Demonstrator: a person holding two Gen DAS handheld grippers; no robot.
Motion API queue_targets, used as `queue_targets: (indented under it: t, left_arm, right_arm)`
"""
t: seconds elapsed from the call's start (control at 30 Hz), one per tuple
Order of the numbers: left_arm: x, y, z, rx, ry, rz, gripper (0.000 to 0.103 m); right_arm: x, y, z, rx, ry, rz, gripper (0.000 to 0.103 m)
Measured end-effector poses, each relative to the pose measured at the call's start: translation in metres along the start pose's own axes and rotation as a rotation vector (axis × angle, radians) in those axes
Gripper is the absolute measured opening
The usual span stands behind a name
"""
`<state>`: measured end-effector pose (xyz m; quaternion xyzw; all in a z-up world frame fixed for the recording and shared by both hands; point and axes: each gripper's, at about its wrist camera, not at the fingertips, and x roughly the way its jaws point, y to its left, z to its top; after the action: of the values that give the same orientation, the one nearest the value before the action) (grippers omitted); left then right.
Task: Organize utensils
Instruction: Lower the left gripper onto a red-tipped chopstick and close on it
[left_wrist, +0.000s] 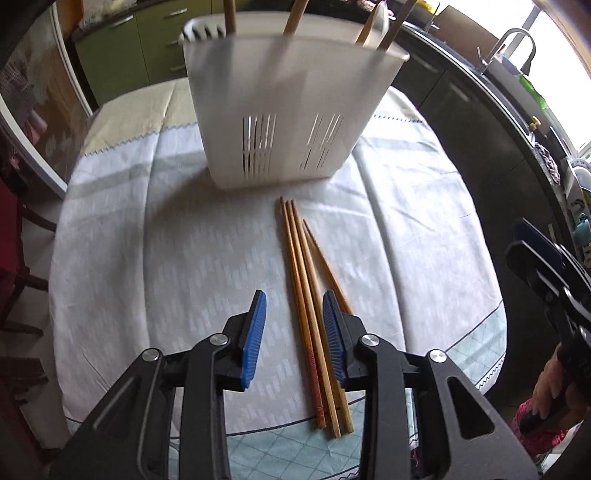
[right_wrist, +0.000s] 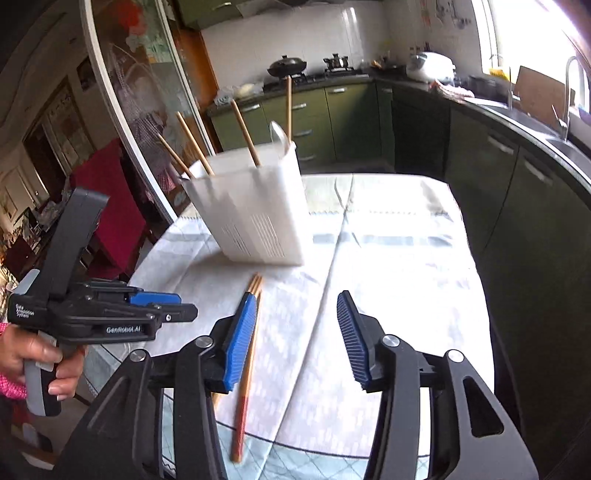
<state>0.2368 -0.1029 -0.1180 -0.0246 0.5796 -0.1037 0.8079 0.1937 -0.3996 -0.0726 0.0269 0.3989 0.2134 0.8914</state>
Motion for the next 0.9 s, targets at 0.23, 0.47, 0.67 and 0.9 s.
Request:
queue_targets:
  t: [0.23, 0.47, 0.67, 0.9]
  left_arm:
    - [0.039, -0.007, 0.006, -0.01, 0.047, 0.01, 0.03]
    - [0.055, -0.011, 0.012, 0.01, 0.062, 0.076, 0.03]
    - [0.065, -0.009, 0.02, 0.023, 0.086, 0.1, 0.03]
    - [0.071, -0.012, 0.021, 0.054, 0.095, 0.132, 0.024]
  right_arm:
    - [0.009, -0.04, -0.039, 0.098, 0.048, -0.003, 0.047]
    - [0.002, -0.059, -0.039, 0.14, 0.037, -0.01, 0.047]
    - [0.003, -0.055, -0.036, 0.137, 0.036, 0.007, 0.047]
    - [0.011, -0.044, -0.033, 0.113, 0.056, 0.017, 0.048]
